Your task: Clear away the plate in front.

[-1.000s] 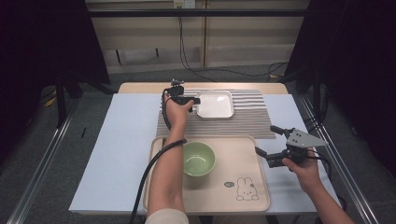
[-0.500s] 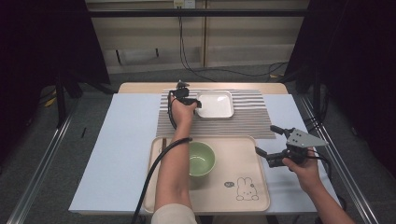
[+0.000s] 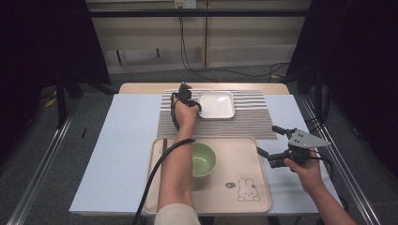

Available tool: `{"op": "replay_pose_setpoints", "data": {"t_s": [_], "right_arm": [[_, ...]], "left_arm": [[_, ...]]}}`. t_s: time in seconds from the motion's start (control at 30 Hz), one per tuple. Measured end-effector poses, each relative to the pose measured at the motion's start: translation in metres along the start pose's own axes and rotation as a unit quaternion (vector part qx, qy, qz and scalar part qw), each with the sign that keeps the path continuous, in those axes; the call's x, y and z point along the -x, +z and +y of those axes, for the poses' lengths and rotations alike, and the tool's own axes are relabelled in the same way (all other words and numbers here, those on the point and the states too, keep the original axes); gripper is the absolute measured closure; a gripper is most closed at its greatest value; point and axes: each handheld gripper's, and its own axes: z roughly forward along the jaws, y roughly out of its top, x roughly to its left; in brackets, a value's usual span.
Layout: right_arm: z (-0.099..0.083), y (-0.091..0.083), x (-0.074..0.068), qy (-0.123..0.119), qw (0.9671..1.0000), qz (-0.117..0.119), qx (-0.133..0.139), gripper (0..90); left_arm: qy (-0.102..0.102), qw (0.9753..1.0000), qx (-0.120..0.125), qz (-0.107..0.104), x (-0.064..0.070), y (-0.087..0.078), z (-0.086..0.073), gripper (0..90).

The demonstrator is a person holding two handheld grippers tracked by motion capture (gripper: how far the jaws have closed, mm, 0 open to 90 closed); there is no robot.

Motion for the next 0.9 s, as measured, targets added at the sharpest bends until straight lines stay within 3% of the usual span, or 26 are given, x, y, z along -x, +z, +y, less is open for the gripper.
{"op": "replay_pose_setpoints", "data": {"t_s": [0.13, 0.23, 0.3, 0.53, 0.9], "right_arm": [[0.0, 0.0, 0.0, 0.0, 1.0, 0.001, 0.0, 3.2], [0.0, 0.0, 0.0, 0.0, 1.0, 0.0, 0.0, 3.2], [0.0, 0.0, 0.0, -0.001, 1.0, 0.001, 0.0, 3.2], [0.0, 0.0, 0.0, -0.002, 1.0, -0.002, -0.002, 3.2], [-0.001, 0.003, -0.001, -0.004, 1.0, 0.004, -0.004, 2.1]], "left_arm": [[-0.015, 0.9998, -0.01, -0.011, 0.0, 0.001, 0.0, 83.4], [-0.016, 0.9998, -0.01, -0.001, 0.002, 0.001, 0.001, 84.3], [-0.033, 0.9993, -0.015, 0.0, 0.001, 0.0, 0.002, 86.1], [-0.026, 0.9995, -0.019, 0.001, 0.001, -0.005, 0.004, 89.0], [-0.012, 0.9994, -0.013, -0.03, -0.004, -0.037, 0.007, 89.2]]}}
